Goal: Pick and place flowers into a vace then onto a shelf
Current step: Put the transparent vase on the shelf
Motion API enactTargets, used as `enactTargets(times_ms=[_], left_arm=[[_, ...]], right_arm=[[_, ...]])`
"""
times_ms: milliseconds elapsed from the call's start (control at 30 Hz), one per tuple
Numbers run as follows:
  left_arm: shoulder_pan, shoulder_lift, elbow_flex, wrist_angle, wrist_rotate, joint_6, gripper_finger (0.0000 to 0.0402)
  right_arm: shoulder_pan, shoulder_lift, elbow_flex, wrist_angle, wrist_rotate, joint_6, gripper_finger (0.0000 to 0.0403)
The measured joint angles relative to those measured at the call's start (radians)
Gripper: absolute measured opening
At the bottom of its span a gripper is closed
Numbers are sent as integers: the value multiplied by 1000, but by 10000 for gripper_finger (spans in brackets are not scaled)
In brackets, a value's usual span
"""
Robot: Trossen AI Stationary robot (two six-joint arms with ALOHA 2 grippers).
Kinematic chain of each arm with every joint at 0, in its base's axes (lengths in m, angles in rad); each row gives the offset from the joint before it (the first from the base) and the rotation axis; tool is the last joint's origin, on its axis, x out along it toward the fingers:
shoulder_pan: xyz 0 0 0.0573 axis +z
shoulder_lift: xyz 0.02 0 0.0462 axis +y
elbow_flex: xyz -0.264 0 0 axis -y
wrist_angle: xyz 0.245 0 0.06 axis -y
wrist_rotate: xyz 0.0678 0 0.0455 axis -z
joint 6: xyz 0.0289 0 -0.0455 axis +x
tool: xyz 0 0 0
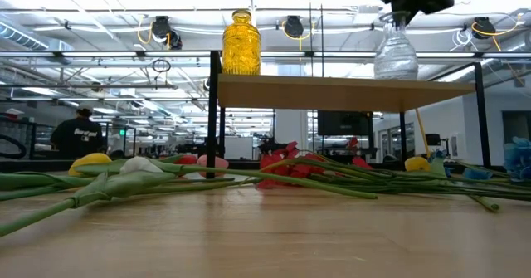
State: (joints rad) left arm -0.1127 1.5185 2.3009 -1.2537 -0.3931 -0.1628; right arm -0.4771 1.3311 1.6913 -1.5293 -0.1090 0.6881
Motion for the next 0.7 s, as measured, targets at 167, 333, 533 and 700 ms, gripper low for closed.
enactTargets(times_ms=[167,333,533,700], left_arm=[[0,0,0,-1,0,2,161],[0,0,0,-1,1,2,161],[0,0,0,-2,1,32,161],[0,0,0,-2,1,53,161]], right_arm=[[-24,21,2,-1,-1,-33,45],[-41,27,1,-3,-1,-42,63],[-48,4,-1,-2,-58,-49,83],[-47,-17,-1,26,-106,-60,99]])
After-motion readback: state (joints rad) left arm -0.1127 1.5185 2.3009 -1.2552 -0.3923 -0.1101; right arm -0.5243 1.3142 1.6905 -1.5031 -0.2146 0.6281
